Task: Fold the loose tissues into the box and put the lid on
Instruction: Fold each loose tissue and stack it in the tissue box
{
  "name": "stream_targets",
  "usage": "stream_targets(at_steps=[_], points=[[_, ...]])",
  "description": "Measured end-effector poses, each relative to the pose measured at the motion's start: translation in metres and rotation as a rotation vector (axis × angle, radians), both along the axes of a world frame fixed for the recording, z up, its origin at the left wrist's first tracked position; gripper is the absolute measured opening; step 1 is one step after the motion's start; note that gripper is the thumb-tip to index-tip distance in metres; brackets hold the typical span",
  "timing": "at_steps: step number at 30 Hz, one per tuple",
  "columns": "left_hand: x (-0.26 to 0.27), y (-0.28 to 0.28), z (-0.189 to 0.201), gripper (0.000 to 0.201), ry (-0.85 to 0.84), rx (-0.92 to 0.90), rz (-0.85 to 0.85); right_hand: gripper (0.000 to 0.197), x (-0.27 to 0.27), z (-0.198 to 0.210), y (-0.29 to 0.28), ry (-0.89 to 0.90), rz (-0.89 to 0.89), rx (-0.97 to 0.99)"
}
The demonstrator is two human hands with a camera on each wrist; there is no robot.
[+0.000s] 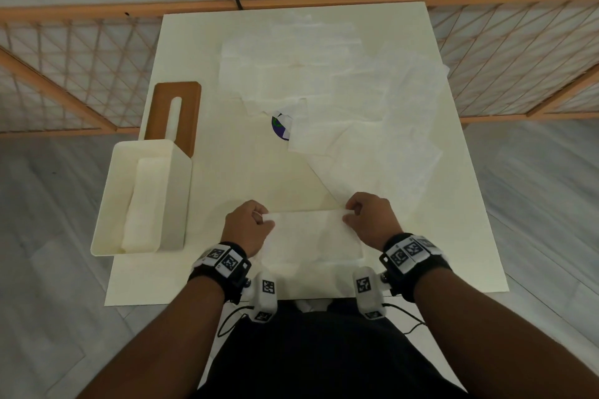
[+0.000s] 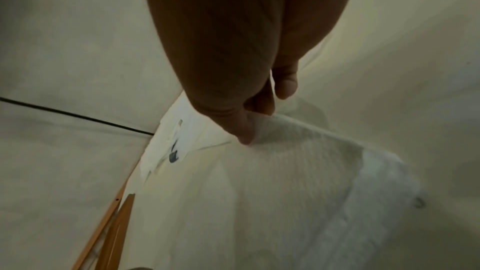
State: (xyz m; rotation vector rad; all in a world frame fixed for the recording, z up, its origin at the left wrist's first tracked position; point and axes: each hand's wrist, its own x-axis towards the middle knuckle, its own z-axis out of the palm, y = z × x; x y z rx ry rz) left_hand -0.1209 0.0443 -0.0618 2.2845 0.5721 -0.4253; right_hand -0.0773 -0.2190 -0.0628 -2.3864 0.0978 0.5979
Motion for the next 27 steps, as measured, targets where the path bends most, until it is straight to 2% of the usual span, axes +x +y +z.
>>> stream_targets(at_steps=[6,8,13,17,22,25,27], points=[[0.003,0.003,-0.002,0.019,-0.007,0.012,0.006,0.013,0.0,-0.007,0.001,-0.005,0.019,-0.012],[0.003,0.004,-0.002,0.023,-0.017,-0.007,0.031,0.017,0.005,-0.006,-0.002,-0.058,0.007,-0.013],[0.001,0.007,0.006,0.023,-0.045,0.004,0.066,0.041,0.04,-0.01,-0.025,-0.18,0.0,-0.247],[0.0,0.007,0.018,0.015,-0.063,0.0,0.062,0.025,0.063,-0.015,-0.04,-0.168,0.08,-0.397],[0.003,0.009,0.028,0.012,-0.076,-0.031,0.077,0.025,0.072,-0.014,-0.042,-0.12,0.039,-0.313],[0.01,0.006,0.036,0.013,-0.098,-0.057,0.073,0.021,0.074,0.004,-0.045,-0.123,-0.022,-0.224],[0.018,0.003,0.042,0.017,-0.134,-0.087,0.052,0.015,0.078,0.027,-0.046,-0.113,0.017,-0.172]])
